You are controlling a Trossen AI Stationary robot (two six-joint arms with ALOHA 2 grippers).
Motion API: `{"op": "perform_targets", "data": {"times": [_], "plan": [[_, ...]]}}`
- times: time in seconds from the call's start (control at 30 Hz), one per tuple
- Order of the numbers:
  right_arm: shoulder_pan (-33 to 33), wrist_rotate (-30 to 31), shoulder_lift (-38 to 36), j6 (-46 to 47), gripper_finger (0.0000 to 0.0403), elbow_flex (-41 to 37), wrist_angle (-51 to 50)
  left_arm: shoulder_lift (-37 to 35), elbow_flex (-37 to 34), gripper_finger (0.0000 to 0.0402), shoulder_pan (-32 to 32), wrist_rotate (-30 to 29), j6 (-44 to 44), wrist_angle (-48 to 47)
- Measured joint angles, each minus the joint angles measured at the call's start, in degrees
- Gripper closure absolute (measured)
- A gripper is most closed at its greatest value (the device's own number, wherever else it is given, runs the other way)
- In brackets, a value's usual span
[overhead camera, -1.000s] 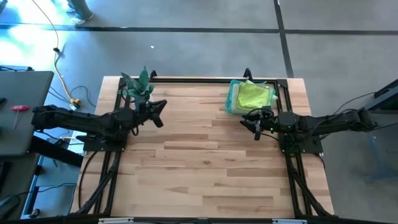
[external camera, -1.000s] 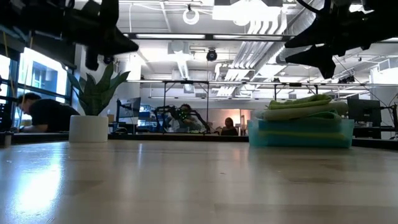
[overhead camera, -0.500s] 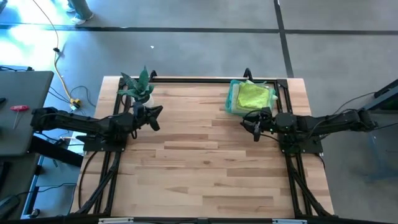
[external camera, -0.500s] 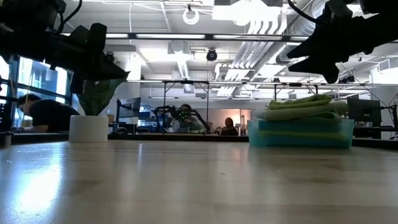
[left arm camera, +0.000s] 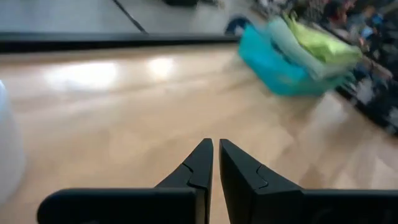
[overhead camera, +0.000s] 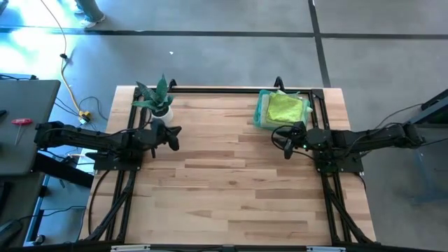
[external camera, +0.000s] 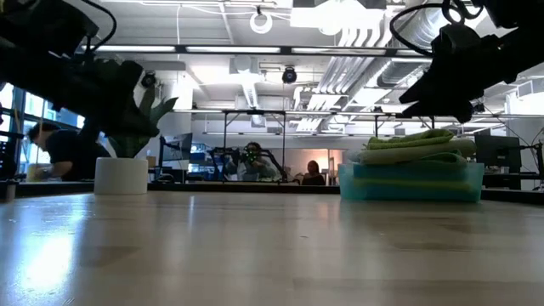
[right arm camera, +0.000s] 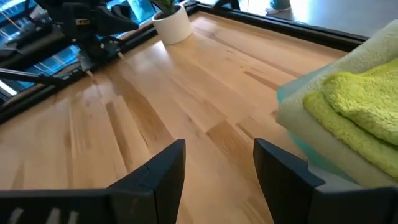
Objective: Fold microfiber towels
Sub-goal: Return to Home Position
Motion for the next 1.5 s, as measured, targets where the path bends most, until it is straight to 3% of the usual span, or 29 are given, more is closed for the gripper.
{"op": "perform_targets", "data": {"times": [0.3,0.5,0.7,1.13,1.5], "plan": [[-0.02,2.15,-0.02,-0.29,0.0221,0.0,-2.04,0.02,0.0,0.0382,-0.01,16.83,5.68,2.24],[0.0,0.97,-0.01,-0.33,0.0221,0.0,-2.04,0.02,0.0,0.0382,-0.02,22.25,15.82,3.91],[0.0,0.95,-0.02,-0.4,0.0221,0.0,-2.02,0.02,0.02,0.0382,-0.02,25.21,22.0,6.09],[-0.01,0.9,0.0,-0.42,0.0221,0.0,-2.01,-0.12,0.02,0.0382,-0.02,29.04,21.83,5.16],[-0.01,0.88,0.0,-0.42,0.0221,0.0,-2.0,-10.38,0.04,0.0382,0.0,26.63,22.0,2.09]]}}
